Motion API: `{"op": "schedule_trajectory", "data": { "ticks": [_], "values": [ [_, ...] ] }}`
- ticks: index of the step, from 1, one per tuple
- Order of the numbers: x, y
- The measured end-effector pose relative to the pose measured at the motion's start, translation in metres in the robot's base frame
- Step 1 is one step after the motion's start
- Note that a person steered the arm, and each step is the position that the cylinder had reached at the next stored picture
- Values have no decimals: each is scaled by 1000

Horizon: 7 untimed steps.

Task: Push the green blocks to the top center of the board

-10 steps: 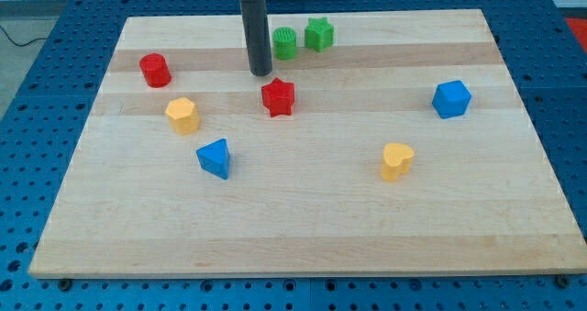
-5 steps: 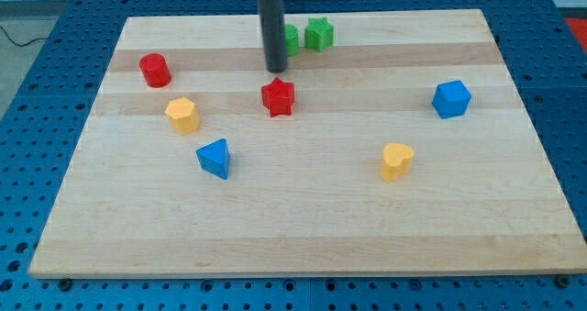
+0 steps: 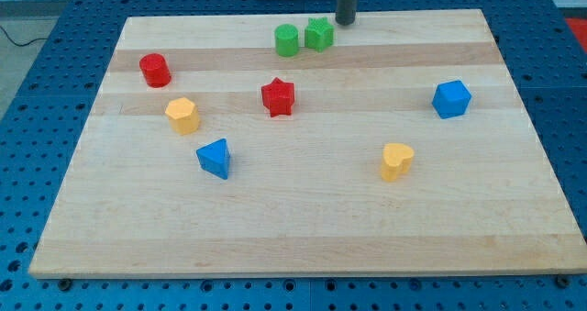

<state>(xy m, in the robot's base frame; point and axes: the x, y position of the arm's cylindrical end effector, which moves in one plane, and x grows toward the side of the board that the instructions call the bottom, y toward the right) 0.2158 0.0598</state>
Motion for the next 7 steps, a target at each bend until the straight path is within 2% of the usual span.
{"op": "schedule_trajectory", "data": {
  "ticks": [3, 4, 5, 6, 7],
  "values": [
    [26, -44],
    [28, -22],
    [38, 33],
    [67, 49],
    [92, 32]
  ]
}}
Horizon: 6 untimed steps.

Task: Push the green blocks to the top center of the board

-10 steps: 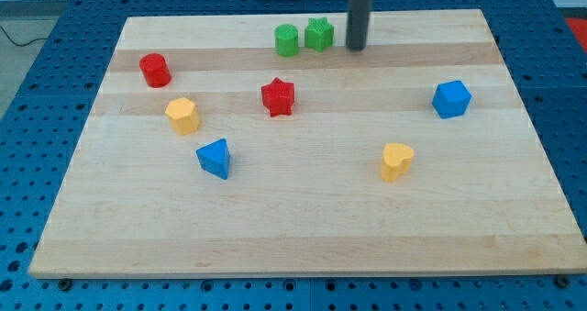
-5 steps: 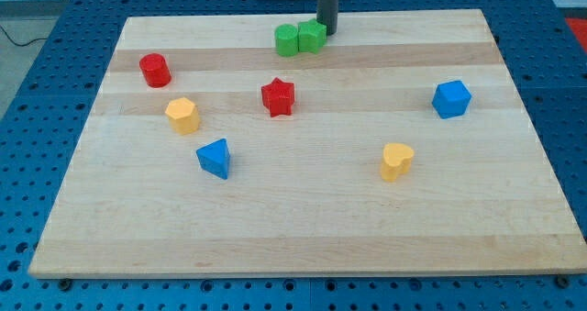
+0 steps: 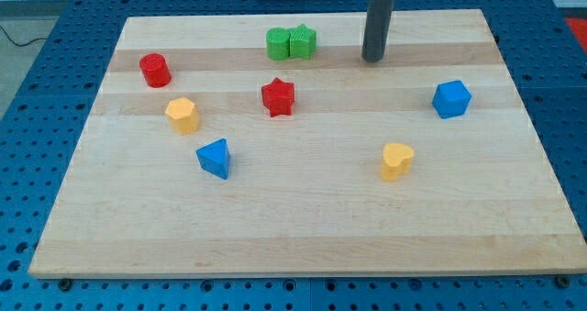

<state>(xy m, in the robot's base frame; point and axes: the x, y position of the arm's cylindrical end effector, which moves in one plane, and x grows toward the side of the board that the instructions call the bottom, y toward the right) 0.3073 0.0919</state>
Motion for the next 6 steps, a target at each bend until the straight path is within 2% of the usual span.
{"op": "schedule_trajectory", "data": {
  "ticks": [1, 3, 4, 5, 6],
  "values": [
    [13, -34],
    [-35, -74],
    [-43, -78],
    [-9, -80],
    [15, -117]
  ]
}}
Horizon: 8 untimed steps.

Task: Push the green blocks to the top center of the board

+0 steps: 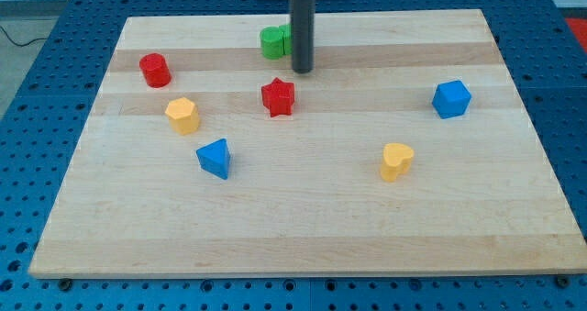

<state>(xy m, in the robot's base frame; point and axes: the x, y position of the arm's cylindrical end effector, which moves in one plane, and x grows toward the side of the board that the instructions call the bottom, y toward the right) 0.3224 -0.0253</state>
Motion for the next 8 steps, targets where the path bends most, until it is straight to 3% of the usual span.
{"op": "schedule_trajectory", "data": {
  "ticks": [2, 3, 5, 8],
  "values": [
    [-54, -28],
    [-59, -31],
    [-12, -10],
    [-54, 13]
  ]
}}
